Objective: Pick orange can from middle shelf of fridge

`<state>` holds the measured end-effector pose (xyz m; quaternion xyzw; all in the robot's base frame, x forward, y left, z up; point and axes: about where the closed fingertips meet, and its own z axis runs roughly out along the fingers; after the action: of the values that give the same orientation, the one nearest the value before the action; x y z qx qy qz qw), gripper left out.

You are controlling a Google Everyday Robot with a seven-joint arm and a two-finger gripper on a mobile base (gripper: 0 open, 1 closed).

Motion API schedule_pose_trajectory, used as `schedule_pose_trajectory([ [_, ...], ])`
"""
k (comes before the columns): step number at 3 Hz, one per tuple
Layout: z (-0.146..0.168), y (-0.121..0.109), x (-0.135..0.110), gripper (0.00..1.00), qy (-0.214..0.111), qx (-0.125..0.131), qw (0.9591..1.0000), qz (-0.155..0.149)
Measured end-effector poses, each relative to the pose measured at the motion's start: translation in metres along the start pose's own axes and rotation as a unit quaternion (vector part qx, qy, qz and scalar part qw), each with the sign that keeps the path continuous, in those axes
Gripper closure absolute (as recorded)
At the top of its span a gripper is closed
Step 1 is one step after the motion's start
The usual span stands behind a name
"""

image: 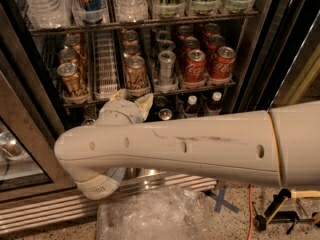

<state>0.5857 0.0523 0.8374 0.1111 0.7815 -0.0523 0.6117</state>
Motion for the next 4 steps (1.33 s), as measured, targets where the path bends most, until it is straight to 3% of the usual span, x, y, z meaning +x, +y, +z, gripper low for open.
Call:
schedule_pose_trajectory([
  [1, 0.001, -0.007, -0.003, 0.62, -0.004, 0.010, 0.9999, 0.000],
  [2, 0.001, -0.007, -0.003, 0.53, -0.002, 0.004, 1.0000, 0.002],
  [3, 0.001, -0.007, -0.003, 0.53, -0.001, 0.003, 1.0000, 0.002],
  [4, 0.006, 0.004, -0.003, 0.38, 0.001, -0.012, 0.9999, -0.002],
])
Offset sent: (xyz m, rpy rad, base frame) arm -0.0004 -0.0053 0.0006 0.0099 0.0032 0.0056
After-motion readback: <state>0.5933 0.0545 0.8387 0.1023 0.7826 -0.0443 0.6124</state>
